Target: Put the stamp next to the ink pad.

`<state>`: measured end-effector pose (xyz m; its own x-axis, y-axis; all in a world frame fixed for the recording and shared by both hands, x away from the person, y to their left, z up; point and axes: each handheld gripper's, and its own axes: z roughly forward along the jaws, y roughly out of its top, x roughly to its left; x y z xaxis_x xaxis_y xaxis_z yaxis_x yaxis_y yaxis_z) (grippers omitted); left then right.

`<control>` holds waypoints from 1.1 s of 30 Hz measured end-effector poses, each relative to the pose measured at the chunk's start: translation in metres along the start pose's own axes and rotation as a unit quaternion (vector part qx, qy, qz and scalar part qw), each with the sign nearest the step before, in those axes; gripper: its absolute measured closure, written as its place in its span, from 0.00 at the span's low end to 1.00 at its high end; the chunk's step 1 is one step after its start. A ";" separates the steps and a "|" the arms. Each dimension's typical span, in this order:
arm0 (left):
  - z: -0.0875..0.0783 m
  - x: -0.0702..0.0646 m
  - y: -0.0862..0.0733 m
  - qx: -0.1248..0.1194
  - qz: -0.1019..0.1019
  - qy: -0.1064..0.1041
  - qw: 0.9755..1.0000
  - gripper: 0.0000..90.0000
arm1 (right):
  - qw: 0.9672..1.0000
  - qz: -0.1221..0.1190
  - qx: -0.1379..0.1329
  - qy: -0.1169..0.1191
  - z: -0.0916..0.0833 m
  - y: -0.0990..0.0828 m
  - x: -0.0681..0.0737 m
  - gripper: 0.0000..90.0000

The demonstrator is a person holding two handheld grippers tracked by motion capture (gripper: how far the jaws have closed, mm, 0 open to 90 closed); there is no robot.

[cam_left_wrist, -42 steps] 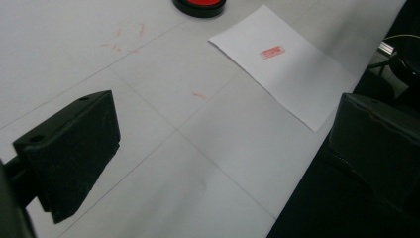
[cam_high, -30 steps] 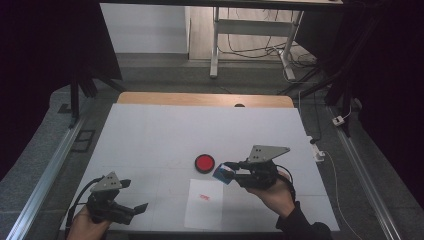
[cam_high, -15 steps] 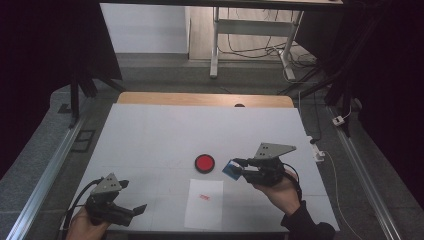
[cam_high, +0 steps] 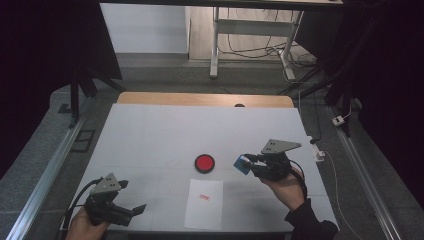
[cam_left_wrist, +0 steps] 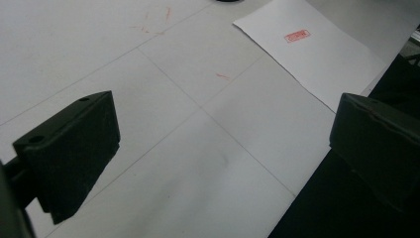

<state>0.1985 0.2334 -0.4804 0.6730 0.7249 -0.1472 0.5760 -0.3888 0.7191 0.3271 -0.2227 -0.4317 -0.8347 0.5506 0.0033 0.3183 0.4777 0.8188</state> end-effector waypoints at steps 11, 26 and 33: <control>0.001 0.000 0.000 0.003 0.004 0.000 1.000 0.00 | 0.999 0.014 0.022 -0.038 0.009 -0.014 -0.017 0.77; 0.001 0.000 0.000 0.004 0.001 0.002 1.000 0.00 | 0.997 0.014 0.055 -0.058 0.029 -0.028 -0.029 0.76; 0.001 -0.001 0.001 0.007 0.003 0.001 1.000 0.00 | 0.996 0.011 0.067 -0.063 0.036 -0.033 -0.032 0.76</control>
<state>0.1991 0.2321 -0.4809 0.6755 0.7238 -0.1409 0.5778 -0.4009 0.7109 0.3596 -0.2319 -0.4799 -0.7662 0.6399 -0.0583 0.4008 0.5469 0.7350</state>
